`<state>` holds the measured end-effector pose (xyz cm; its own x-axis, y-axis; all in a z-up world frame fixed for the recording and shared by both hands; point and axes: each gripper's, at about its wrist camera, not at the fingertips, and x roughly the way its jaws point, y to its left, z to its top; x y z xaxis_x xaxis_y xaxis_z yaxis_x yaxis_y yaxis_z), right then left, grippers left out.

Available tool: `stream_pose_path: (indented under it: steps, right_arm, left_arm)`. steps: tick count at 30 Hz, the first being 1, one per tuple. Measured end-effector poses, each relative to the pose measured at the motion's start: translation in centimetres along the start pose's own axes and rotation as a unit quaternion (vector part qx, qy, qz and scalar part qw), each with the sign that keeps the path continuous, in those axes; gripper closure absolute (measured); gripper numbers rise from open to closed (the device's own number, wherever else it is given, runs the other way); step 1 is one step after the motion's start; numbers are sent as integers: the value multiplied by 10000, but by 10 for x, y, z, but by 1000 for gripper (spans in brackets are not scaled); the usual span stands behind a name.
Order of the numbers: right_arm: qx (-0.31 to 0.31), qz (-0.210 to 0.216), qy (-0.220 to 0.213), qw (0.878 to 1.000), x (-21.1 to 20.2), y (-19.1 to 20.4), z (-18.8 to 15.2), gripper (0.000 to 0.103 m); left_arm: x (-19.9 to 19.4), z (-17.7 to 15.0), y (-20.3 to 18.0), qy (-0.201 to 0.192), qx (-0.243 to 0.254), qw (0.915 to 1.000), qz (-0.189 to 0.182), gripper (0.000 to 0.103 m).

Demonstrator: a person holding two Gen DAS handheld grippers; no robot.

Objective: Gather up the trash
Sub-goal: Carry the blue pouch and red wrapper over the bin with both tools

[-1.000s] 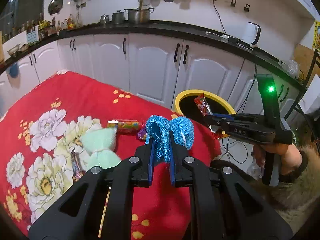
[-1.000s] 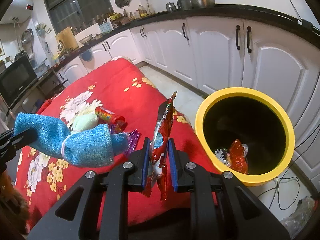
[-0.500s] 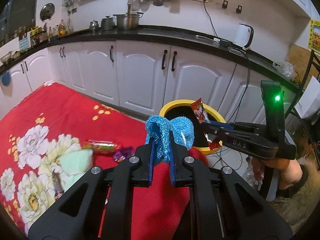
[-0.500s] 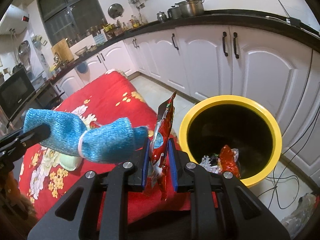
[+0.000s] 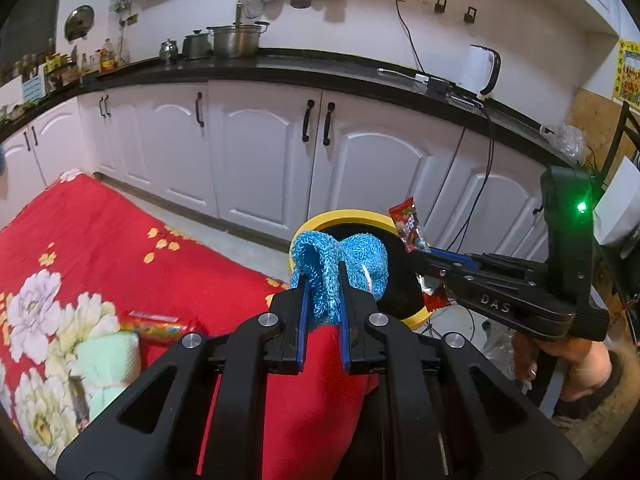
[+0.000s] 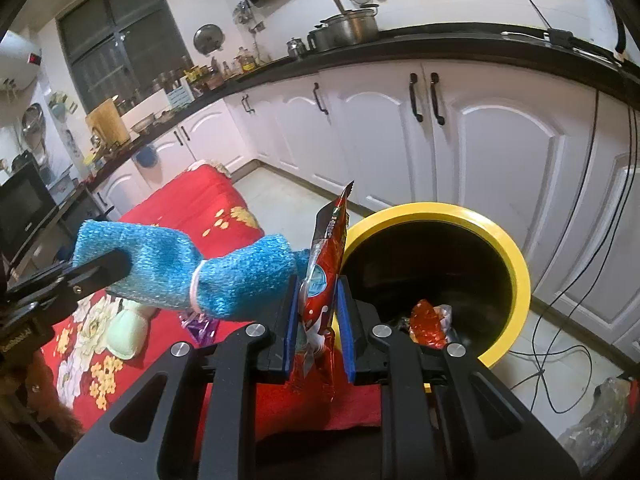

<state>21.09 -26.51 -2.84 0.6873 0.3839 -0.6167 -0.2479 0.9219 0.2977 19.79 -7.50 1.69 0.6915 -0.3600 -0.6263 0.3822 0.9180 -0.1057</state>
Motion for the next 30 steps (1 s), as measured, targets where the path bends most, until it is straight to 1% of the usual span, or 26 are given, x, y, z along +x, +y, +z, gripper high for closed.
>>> stream_pose_path:
  steps: [7,18,23,30]
  right_arm:
    - [118,-118,-52,9998,2,-20,6,85]
    - [360,-380,-62,9986,11,-65,12,85]
    - [463,-459,12,9979,19,-81,11,85]
    - [577,-531,260,9966,41,-102,7,85]
  left_arm:
    - [27,9,-11,92,74,9999,-67,96]
    - [77,14,-27,393,130,9990,-186,96]
    - [100,12,-33,560,156,9981,-211,96]
    - [128,9,-38,787,153,9965,-215,96]
